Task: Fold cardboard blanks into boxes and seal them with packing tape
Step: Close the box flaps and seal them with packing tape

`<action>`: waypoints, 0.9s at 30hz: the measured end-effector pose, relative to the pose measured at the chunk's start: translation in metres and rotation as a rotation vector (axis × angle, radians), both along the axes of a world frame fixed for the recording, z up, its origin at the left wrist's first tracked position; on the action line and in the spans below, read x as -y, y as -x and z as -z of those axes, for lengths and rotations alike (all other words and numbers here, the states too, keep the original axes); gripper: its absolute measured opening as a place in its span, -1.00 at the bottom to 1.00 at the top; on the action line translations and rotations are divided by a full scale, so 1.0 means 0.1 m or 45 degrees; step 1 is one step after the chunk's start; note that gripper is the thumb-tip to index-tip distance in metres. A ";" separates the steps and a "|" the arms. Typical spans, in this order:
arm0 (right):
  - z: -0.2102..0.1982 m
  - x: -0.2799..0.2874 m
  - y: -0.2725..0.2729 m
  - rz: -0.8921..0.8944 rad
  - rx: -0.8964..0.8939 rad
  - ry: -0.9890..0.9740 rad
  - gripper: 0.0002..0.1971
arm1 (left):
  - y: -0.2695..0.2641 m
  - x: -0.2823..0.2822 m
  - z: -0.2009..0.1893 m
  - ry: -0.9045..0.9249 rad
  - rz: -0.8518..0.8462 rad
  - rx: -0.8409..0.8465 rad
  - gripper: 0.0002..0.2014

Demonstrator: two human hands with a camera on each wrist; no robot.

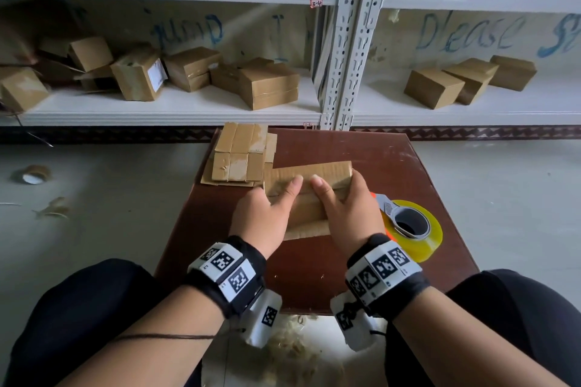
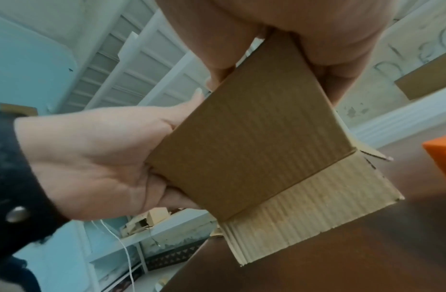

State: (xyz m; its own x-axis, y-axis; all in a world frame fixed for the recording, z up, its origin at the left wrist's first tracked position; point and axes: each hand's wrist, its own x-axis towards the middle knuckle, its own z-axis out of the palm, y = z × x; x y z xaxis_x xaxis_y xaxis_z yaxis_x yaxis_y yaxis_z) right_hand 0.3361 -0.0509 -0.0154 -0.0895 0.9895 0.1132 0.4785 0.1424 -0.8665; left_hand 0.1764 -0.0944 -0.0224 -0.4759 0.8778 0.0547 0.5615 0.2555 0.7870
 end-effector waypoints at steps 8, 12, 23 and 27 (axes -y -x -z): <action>-0.08 -0.13 -0.05 0.044 0.077 -0.197 -0.63 | 0.07 -0.05 -0.21 -0.019 0.044 0.010 -0.30; -0.01 -0.14 -0.02 0.026 0.033 -0.243 -0.39 | 0.08 -0.16 -0.11 -0.026 0.024 0.615 -0.39; -0.09 -0.18 -0.08 0.065 -0.045 -0.215 -0.70 | 0.11 -0.25 -0.08 -0.121 0.157 0.807 -0.36; -0.14 -0.15 -0.09 0.042 -0.032 -0.118 -0.69 | -0.04 -0.16 -0.16 -0.189 0.162 0.706 -0.77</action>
State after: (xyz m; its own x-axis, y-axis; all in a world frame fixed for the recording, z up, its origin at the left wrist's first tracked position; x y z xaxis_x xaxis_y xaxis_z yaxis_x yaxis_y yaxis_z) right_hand 0.3447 -0.0355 -0.0018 -0.0530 0.9770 0.2066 0.4623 0.2074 -0.8621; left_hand 0.1806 -0.0787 -0.0060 -0.3602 0.9318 -0.0459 0.0746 0.0778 0.9942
